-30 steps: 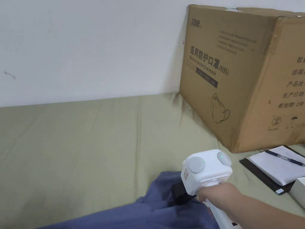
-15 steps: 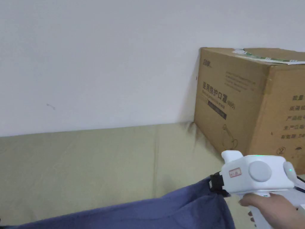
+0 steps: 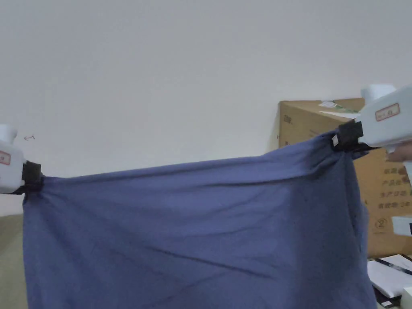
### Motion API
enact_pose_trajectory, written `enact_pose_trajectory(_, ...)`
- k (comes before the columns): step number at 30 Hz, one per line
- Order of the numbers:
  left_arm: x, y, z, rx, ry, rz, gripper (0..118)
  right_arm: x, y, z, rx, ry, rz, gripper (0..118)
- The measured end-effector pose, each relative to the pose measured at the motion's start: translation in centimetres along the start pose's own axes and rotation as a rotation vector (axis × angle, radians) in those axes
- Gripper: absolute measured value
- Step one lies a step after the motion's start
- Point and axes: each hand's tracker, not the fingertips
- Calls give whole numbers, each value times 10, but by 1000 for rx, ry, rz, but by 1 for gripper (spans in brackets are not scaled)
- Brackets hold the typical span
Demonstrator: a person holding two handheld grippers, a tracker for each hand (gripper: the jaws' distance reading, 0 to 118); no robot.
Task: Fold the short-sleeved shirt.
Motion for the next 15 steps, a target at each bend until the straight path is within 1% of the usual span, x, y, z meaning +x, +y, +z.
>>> enact_pose_trajectory(4,2,49,-11,49,33,10,0,-5,54,-11,79,-10,-20,4)
enact_pose_trajectory(7,1,85,-30,89,56,22,0,-8,92,-33,100,-21,-31,4)
enact_pose_trajectory(10,1,117,-55,138,82,41,0,-13,120,-61,149,-71,1,4)
enact_pose_trajectory(15,8,153,-95,238,115,29,0,-20,160,-109,269,-122,23,4)
